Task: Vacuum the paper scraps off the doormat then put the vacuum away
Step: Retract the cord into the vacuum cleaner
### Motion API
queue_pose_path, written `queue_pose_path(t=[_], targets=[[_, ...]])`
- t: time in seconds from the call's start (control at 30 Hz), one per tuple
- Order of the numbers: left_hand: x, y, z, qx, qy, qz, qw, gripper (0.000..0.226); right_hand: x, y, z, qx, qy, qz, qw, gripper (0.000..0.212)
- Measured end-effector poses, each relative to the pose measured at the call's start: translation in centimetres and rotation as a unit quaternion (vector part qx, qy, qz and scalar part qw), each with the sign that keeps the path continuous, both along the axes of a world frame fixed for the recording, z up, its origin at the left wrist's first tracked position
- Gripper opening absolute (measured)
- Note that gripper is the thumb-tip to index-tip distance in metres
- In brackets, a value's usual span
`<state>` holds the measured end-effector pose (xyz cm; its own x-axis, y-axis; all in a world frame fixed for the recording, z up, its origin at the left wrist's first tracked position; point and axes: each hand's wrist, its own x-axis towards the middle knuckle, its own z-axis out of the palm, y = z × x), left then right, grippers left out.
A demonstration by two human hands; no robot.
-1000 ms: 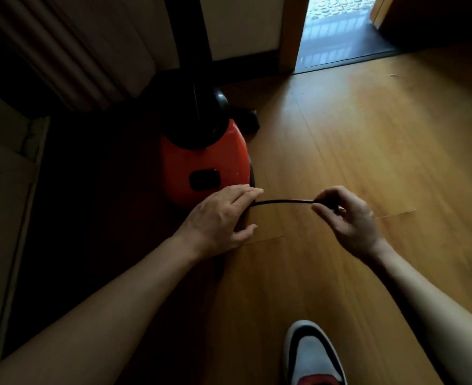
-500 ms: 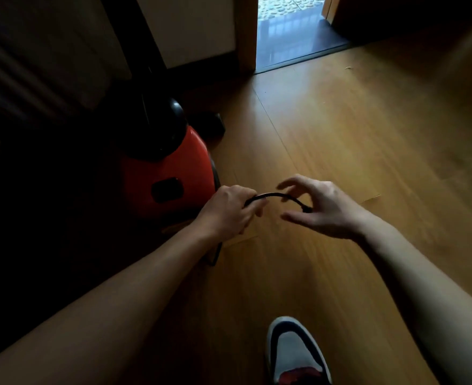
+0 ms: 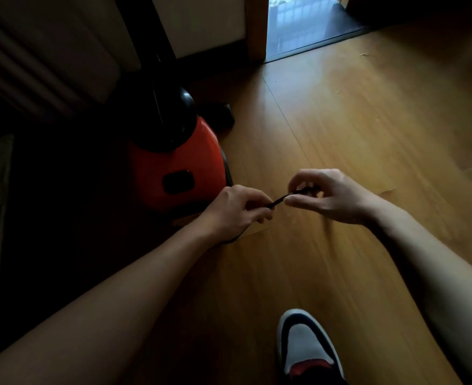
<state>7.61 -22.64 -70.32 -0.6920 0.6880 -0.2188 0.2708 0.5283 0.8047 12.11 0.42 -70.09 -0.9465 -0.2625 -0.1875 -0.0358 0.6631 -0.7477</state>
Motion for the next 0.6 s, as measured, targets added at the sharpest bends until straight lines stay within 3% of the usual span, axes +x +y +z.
queue_pose_path(t=[0.17,0.3,0.47,0.53,0.6], targets=[[-0.5,-0.7,0.0,-0.063,0.012,-0.043,0.997,0.019,-0.9,-1.1,0.6,0.072,0.035,0.045,0.996,0.019],[-0.3,-2.8,-0.7,-0.164,0.067,-0.071,0.982,0.024,-1.0,-1.3,1.8,0.148,-0.061,0.052,0.986,0.018],[-0.4,-1.8,-1.1,-0.123,0.124,-0.010,0.984,0.023,-2.7,-7.4,0.8,0.242,-0.206,0.155,0.935,0.033],[-0.6,-2.6,-1.1,-0.114,0.140,0.007,0.984,0.022,-3.7,-9.0,-0.2,0.225,-0.185,0.156,0.944,0.031],[-1.0,-4.3,-0.7,-0.103,0.208,0.018,0.973,0.025,-4.5,-9.4,-0.9,0.184,-0.199,0.149,0.951,0.027]])
